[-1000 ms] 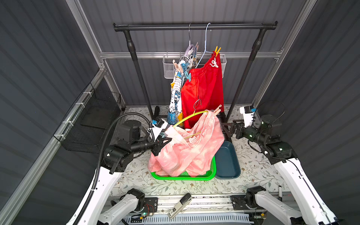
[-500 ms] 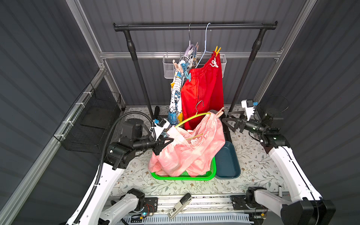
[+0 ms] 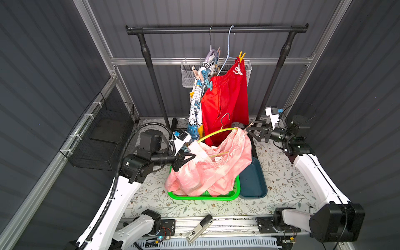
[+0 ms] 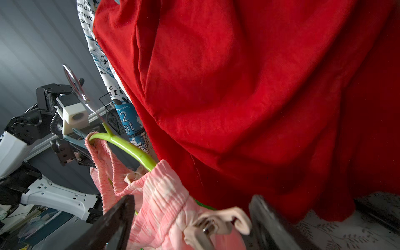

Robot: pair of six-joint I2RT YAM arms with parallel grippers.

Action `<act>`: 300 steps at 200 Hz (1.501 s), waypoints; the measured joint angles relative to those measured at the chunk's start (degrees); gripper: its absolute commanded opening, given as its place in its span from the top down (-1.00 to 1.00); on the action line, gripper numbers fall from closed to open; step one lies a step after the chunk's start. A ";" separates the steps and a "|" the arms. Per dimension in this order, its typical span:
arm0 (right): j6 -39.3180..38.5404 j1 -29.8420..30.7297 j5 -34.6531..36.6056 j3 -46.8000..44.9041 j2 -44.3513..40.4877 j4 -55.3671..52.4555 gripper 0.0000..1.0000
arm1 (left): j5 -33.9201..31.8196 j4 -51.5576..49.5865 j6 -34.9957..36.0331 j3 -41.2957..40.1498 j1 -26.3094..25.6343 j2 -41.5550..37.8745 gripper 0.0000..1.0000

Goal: Remove the clothespins securing shorts to the hanger
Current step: Adjust the shorts in the basket, then remove the clothespin from the hanger.

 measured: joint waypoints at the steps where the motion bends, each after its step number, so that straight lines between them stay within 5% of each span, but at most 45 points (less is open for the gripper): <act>1: -0.04 0.00 -0.02 0.00 0.02 0.04 -0.59 | 0.00 0.02 0.00 0.00 0.00 0.00 1.00; 108: 1.14 0.00 -0.31 -1.62 0.61 2.78 -0.19 | 1.03 0.42 -0.02 0.00 0.00 0.48 1.00; 300: 4.83 0.00 0.28 -4.15 0.61 7.89 0.90 | 1.64 1.73 -0.04 0.00 0.00 1.40 1.00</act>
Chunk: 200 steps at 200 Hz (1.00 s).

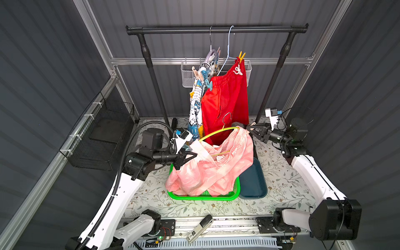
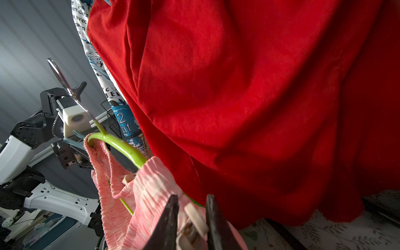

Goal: Remove the clothespins securing shorts to the hanger
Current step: Remove the clothespin from the hanger.

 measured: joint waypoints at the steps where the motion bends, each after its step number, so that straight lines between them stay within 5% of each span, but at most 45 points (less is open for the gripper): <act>1: 0.00 0.00 0.02 0.00 0.00 0.02 0.90 | 0.00 0.02 0.00 0.00 0.00 0.00 1.00; 200: 9.35 0.98 7.89 -8.37 -6.14 7.63 1.00 | -5.09 -2.80 0.48 0.52 -0.74 -2.71 1.00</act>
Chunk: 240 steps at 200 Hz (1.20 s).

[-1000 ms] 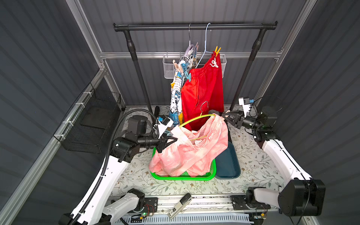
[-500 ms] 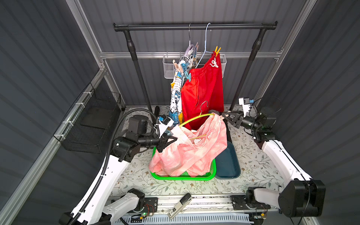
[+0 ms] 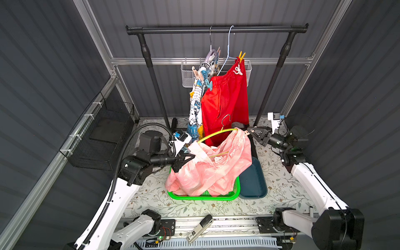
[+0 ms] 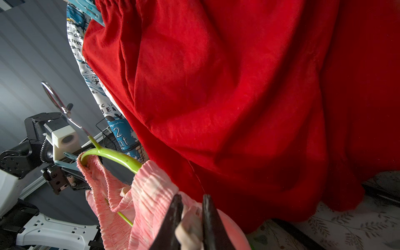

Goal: Remove the clothespins securing shorts to the hanger
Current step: Remove the clothespin from the hanger.

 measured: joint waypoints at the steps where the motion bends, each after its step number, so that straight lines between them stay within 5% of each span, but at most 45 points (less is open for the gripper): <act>1: 0.11 0.00 -0.02 -0.09 -0.04 0.07 1.00 | 0.02 0.00 0.00 0.00 0.00 0.00 1.00; 33: 0.79 0.09 -2.36 -0.44 0.52 0.61 0.16 | 1.27 -1.07 -0.07 0.13 0.07 0.24 1.00; 49: 0.24 0.76 -4.28 -0.52 0.55 0.98 0.01 | 1.57 -1.38 -0.04 0.66 0.13 0.81 1.00; 155: -4.94 2.54 -2.99 -0.50 0.28 1.49 0.28 | 4.79 -4.15 -0.07 3.91 0.44 3.17 1.00; 224: -10.62 2.51 1.88 -0.50 -3.21 -1.77 0.32 | 7.28 -4.55 0.00 6.62 0.76 6.01 1.00; 240: -11.39 2.51 1.84 -0.50 -3.21 -1.75 0.16 | 7.63 -5.14 0.02 7.10 0.76 6.34 1.00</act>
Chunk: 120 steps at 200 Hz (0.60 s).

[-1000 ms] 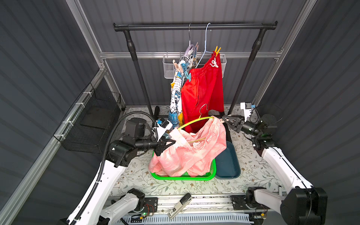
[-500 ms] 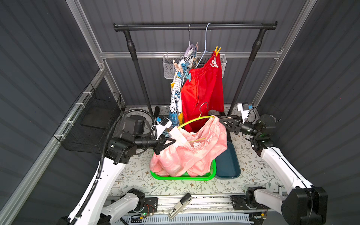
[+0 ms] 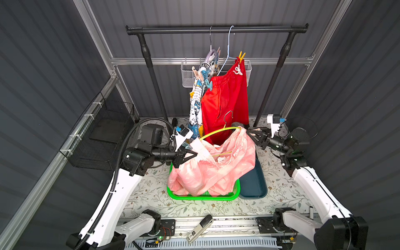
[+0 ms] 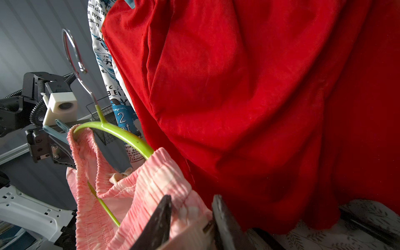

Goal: Remove the clothespins securing shorts to the hanger
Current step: Remove the clothespin from the hanger.

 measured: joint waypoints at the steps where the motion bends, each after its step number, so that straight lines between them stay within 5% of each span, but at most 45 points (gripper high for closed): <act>1: -0.07 0.02 -0.04 0.00 0.00 0.02 0.15 | 0.02 -0.02 0.02 0.00 0.00 0.02 1.00; 34: -0.72 0.50 -1.01 0.00 0.00 0.33 -0.09 | 0.96 -0.81 0.44 0.20 0.00 1.57 1.00; 120: -3.34 0.66 -1.20 -0.02 -0.63 0.22 0.00 | 0.92 -1.99 0.61 0.28 -0.02 2.21 1.00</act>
